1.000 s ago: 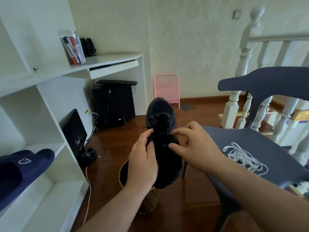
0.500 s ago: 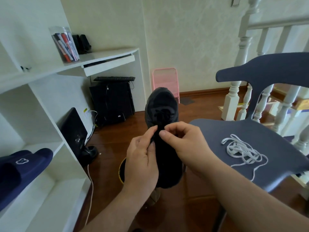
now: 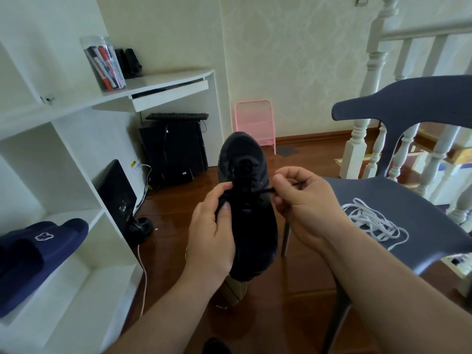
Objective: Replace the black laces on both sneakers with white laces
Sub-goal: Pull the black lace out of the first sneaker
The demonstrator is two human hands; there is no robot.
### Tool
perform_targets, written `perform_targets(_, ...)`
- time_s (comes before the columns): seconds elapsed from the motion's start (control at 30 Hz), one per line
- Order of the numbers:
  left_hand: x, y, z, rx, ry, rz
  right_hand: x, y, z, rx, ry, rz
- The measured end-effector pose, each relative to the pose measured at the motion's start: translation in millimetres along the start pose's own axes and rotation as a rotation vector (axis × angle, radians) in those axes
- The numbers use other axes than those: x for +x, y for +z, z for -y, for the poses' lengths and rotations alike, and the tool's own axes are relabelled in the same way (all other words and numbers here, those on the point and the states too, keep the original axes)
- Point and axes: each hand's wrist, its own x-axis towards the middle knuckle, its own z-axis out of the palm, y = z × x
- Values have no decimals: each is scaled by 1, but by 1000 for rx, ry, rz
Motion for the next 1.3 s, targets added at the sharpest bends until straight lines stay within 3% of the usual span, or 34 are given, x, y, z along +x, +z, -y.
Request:
perform_targets(0.33, 6, -9, 8, -132, -71, 17, 22, -54, 25, 342, 87, -477)
perform_targets(0.5, 7, -14, 10, -53, -15, 11, 26, -63, 25, 372, 60, -533)
perform_targets(0.57, 7, -16, 9, 5, 11, 2, 23, -61, 22, 210, 50, -426)
perform_targets(0.63, 6, -15, 8, 12, 8, -8, 15, -52, 12, -235, 36, -313)
perform_targets(0.73, 4, -9, 9, -1, -7, -11, -3, -28, 0, -930, -324, -185)
perform_targets(0.83, 1, 0, 10, 1, -24, 24, -18, -6, -12, -1109, -569, 92)
perform_targets(0.97, -7, 8, 10, 37, 14, 55, -17, -4, -26, -1217, -593, 65)
perform_targets(1.07, -10, 11, 11, 53, 16, 67, -17, -3, -24, -1156, -529, 53)
perform_targets(1.17, -6, 9, 13, 84, 3, 75, -19, 2, -15, -971, -197, 123)
perform_targets(1.3, -6, 4, 10, 122, 38, 87, -9, -7, -10, -327, 57, 151)
